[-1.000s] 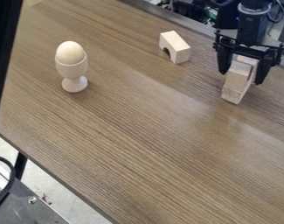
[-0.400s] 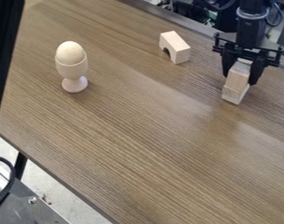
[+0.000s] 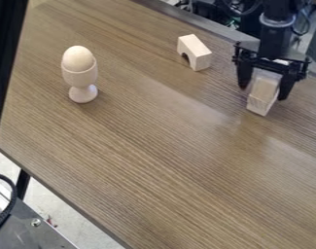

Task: Align the cubes

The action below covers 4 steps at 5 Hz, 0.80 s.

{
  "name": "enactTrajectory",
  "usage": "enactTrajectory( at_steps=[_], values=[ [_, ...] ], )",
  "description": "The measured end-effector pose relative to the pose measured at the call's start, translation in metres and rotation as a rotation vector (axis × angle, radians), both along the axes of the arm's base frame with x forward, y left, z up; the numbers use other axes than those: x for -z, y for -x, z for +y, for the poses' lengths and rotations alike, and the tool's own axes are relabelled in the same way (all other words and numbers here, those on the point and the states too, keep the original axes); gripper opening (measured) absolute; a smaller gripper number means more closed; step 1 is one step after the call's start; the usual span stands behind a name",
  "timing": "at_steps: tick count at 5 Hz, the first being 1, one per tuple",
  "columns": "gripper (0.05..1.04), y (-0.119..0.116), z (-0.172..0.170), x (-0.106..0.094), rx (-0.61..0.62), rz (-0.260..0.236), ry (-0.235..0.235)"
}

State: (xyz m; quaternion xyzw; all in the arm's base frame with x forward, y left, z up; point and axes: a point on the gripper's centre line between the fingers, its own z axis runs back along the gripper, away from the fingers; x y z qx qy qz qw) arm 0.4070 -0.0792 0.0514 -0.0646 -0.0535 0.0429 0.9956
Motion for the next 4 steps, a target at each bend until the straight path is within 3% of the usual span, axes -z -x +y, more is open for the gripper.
enactTrajectory(
  at_steps=[1,2,4],
  values=[
    [1.0,0.003,0.0,0.001,0.003,0.007,-0.008],
    [1.0,0.003,-0.001,-0.027,0.003,-0.056,0.001],
    [1.0,0.015,-0.002,-0.096,-0.004,-0.218,0.094]
  ],
)
